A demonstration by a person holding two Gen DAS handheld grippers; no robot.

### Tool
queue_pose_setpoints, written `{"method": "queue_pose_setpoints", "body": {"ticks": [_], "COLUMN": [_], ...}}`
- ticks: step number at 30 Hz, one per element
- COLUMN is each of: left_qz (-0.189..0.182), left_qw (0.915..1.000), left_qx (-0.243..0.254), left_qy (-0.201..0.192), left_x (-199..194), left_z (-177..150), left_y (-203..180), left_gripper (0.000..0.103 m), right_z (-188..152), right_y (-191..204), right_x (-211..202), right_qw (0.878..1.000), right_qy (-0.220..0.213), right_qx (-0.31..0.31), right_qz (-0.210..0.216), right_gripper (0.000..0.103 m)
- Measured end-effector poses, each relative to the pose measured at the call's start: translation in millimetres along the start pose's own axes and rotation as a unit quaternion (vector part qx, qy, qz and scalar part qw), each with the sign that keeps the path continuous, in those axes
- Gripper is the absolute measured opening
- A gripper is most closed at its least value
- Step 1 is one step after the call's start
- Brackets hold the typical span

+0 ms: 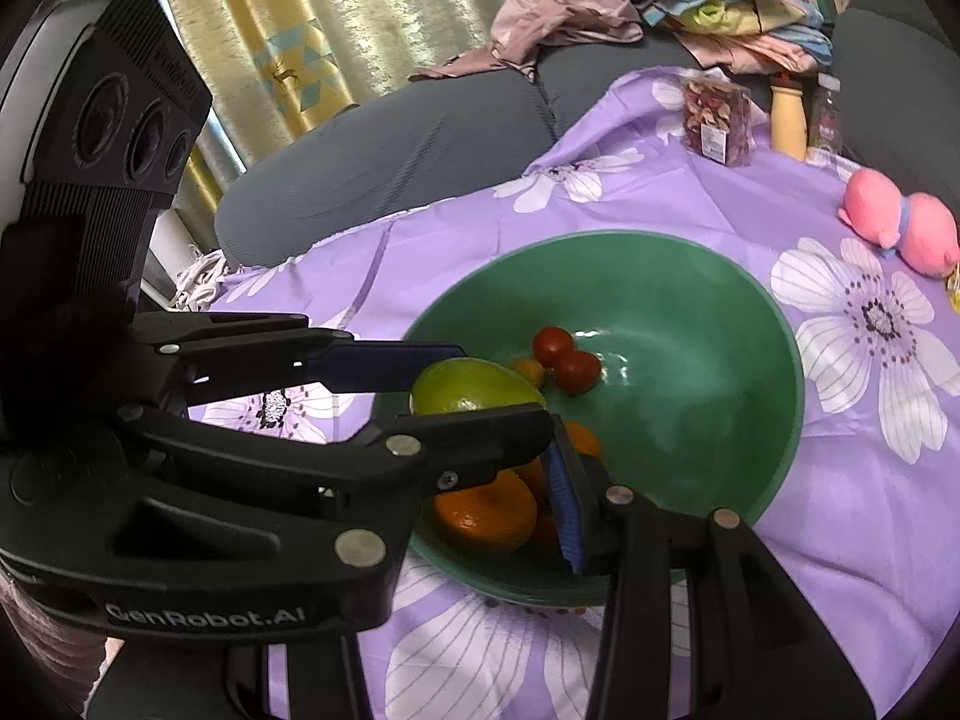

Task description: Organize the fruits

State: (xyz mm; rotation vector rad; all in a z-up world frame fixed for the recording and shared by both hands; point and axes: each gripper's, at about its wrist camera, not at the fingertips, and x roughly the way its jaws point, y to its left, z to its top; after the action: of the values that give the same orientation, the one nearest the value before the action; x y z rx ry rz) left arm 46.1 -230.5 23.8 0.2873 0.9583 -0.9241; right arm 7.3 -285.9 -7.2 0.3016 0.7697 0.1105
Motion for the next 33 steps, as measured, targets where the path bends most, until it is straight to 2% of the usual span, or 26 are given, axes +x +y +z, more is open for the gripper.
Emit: {"method": "queue_pose_setpoints", "body": {"ticks": [9, 17, 21, 23, 24, 25, 27, 31, 33], "left_qz": [0.004, 0.035, 0.059, 0.067, 0.071, 0.076, 0.084, 0.126, 0.119], "left_qw": [0.9999, 0.9985, 0.9963, 0.9951, 0.9944, 0.9938, 0.9923, 0.9851, 0.9845], "left_qx": [-0.013, -0.041, -0.056, -0.063, -0.068, -0.073, -0.079, -0.096, -0.106], "left_qy": [0.006, -0.013, -0.028, -0.036, -0.038, -0.038, -0.045, -0.066, -0.073], "left_x": [5.3, -16.5, -32.5, -40.2, -43.5, -45.7, -51.2, -63.7, -68.5], "left_z": [-1.7, -4.3, -6.2, -7.6, -8.4, -9.1, -10.6, -10.9, -10.8], "left_y": [5.8, 17.8, 22.2, 24.5, 25.8, 26.6, 27.1, 28.6, 31.4], "left_gripper": [0.044, 0.044, 0.045, 0.053, 0.063, 0.070, 0.070, 0.070, 0.071], "right_z": [0.6, 1.8, 2.2, 2.3, 2.3, 2.5, 1.7, -0.7, -1.7], "right_y": [-1.7, 2.6, 8.1, 12.6, 14.0, 15.6, 17.8, 19.8, 19.7], "right_x": [5.8, -3.4, -11.7, -16.9, -18.3, -20.1, -23.9, -28.0, -30.7], "right_qw": [1.000, 0.999, 0.999, 0.999, 0.999, 0.999, 0.999, 0.999, 0.999], "right_qy": [0.013, 0.012, 0.006, 0.001, 0.000, -0.002, -0.004, -0.003, -0.004], "right_qx": [0.004, -0.007, -0.011, -0.016, -0.017, -0.019, -0.023, -0.024, -0.025], "right_qz": [-0.005, -0.038, -0.038, -0.039, -0.039, -0.039, -0.040, -0.044, -0.044], "right_gripper": [0.044, 0.045, 0.049, 0.049, 0.049, 0.049, 0.049, 0.049, 0.049]}}
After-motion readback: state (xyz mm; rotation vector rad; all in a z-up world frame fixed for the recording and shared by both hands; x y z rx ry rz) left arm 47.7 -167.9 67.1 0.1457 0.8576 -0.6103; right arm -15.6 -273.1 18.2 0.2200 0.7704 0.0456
